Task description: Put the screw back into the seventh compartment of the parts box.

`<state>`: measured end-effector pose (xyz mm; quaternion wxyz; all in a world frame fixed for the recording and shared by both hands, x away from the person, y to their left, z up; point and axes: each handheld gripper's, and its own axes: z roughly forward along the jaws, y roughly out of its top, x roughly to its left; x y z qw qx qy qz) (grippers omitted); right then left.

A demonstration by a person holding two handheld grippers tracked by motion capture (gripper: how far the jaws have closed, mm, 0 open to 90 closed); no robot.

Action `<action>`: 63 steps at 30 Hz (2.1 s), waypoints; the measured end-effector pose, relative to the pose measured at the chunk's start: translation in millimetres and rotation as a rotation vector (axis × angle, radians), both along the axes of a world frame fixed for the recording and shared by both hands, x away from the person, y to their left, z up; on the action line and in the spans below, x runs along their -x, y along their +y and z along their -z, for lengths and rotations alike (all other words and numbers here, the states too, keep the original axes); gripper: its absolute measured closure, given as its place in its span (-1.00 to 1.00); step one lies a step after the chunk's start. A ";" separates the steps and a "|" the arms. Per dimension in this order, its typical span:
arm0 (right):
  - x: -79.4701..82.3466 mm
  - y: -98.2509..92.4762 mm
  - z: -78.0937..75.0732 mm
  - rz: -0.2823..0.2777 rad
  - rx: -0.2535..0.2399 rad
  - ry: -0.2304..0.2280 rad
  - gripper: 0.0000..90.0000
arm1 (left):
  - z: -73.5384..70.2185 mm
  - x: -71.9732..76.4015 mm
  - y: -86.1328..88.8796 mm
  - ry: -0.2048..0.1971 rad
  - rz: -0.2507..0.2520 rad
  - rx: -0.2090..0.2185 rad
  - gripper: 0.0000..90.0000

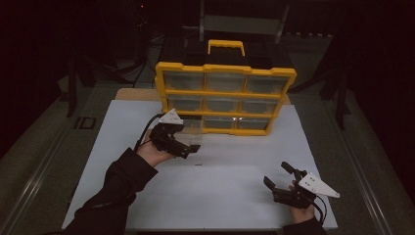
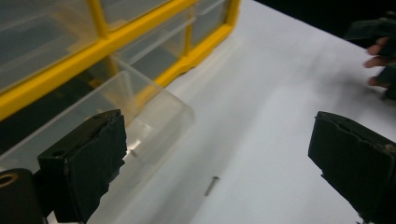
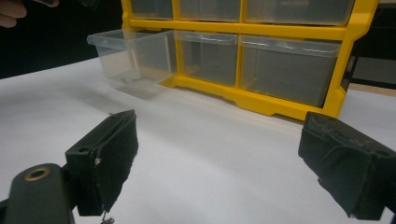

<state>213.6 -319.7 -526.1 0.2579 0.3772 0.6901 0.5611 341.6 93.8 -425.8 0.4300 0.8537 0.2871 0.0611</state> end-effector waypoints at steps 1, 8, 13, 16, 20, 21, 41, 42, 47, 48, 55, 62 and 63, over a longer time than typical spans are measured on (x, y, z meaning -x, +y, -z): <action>0.0 0.1 0.0 -0.001 0.001 0.000 -0.74 | 0.3 2.1 -0.4 -0.006 0.004 0.000 -0.93; 0.0 0.2 0.0 -0.002 0.002 0.000 -0.74 | 5.7 12.0 -2.6 -0.016 0.028 0.031 -0.92; 0.1 0.0 -0.2 -0.001 0.002 -0.001 -0.74 | 16.4 16.7 -5.1 -0.018 0.044 0.040 -0.90; 0.2 -0.2 -0.3 -0.002 0.002 -0.002 -0.74 | 24.7 18.3 -7.0 -0.011 0.053 0.038 -0.90; 0.1 -0.2 -0.3 -0.003 0.001 -0.002 -0.74 | 35.0 19.8 -10.4 0.005 0.079 0.033 -0.90; 0.1 -0.1 -0.2 -0.002 0.001 0.000 -0.74 | 37.4 20.3 -11.5 0.008 0.082 0.029 -0.90; -0.1 0.1 0.2 -0.006 0.001 0.003 -0.74 | 73.9 11.9 -20.4 0.020 0.086 -0.011 -0.65; -0.2 0.1 0.2 -0.006 0.000 0.003 -0.74 | 75.5 11.5 -21.0 0.020 0.082 -0.011 -0.61; -0.3 0.2 0.4 -0.007 0.000 0.003 -0.74 | 83.7 6.5 -22.3 0.030 0.074 -0.032 -0.38; -0.3 0.2 0.4 -0.007 0.000 0.003 -0.74 | 83.7 6.5 -22.3 0.030 0.074 -0.032 -0.33; -0.5 0.4 0.7 -0.009 0.001 0.004 -0.74 | 93.2 -3.8 -23.7 0.046 0.064 -0.068 0.07; -0.3 0.1 0.5 -0.009 -0.001 0.004 -0.74 | 102.4 -6.3 -25.5 0.080 0.091 -0.086 0.26; -0.4 0.0 0.6 -0.009 -0.001 0.004 -0.74 | 103.6 -6.1 -25.6 0.081 0.101 -0.095 0.28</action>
